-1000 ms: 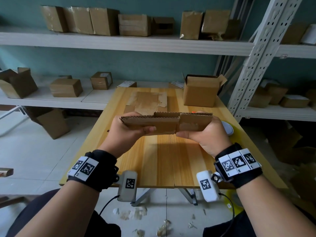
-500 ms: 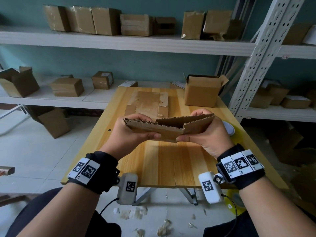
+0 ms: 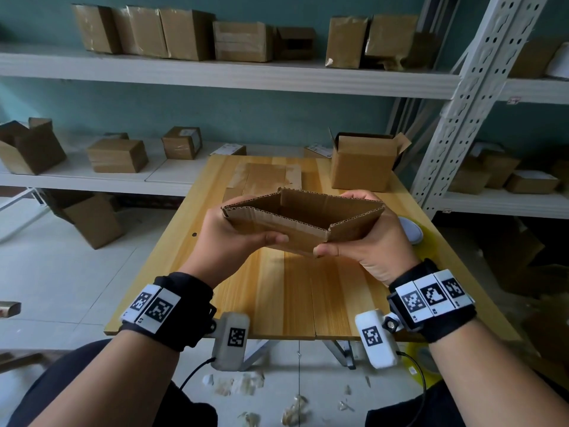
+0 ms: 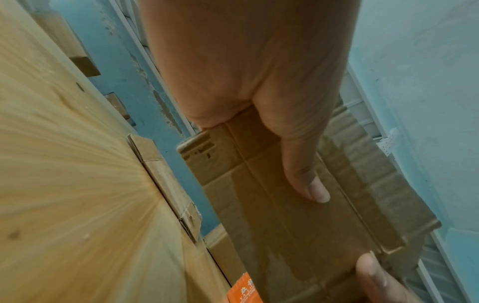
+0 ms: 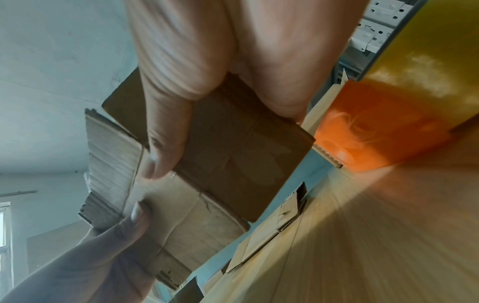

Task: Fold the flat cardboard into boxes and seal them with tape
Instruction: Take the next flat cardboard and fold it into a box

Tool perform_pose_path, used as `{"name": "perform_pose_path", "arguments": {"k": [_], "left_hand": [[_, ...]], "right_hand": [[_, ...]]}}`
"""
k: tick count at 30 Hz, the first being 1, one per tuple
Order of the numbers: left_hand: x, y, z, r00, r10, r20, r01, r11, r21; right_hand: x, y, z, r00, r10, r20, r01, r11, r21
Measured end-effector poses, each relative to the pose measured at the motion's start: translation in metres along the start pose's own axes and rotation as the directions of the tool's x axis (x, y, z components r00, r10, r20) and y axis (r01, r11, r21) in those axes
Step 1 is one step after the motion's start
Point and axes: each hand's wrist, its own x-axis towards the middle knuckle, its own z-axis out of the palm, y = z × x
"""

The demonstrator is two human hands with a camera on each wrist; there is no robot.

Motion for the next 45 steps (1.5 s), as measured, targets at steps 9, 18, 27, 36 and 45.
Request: {"name": "perform_pose_path", "arguments": {"k": [9,18,27,36,45], "left_hand": [[0.003,-0.003,-0.008,0.998,-0.017,0.06,0.006,0.982,0.187],[0.004,0.001,-0.011,0.99,-0.084,0.117,0.06,0.978,0.199],[0.002,-0.007,0.002,0.978,-0.096,0.186,0.085,0.994,0.065],[0.008,-0.006,-0.004,0.968,-0.148,0.204,0.146,0.989,0.024],[0.008,0.003,-0.014,0.974,-0.172,0.15,0.177,0.984,-0.02]], "right_hand": [[-0.004,-0.002,0.004,0.985,0.074,0.153,-0.068,0.997,-0.045],[-0.013,0.001,0.01,0.911,0.229,0.343,-0.181,0.969,-0.167],[-0.013,-0.009,0.01,0.923,0.216,0.317,-0.211,0.976,-0.052],[-0.006,-0.02,0.005,0.964,0.175,0.202,-0.191,0.98,0.063],[-0.007,-0.021,0.003,0.954,0.209,0.217,-0.227,0.972,0.066]]}}
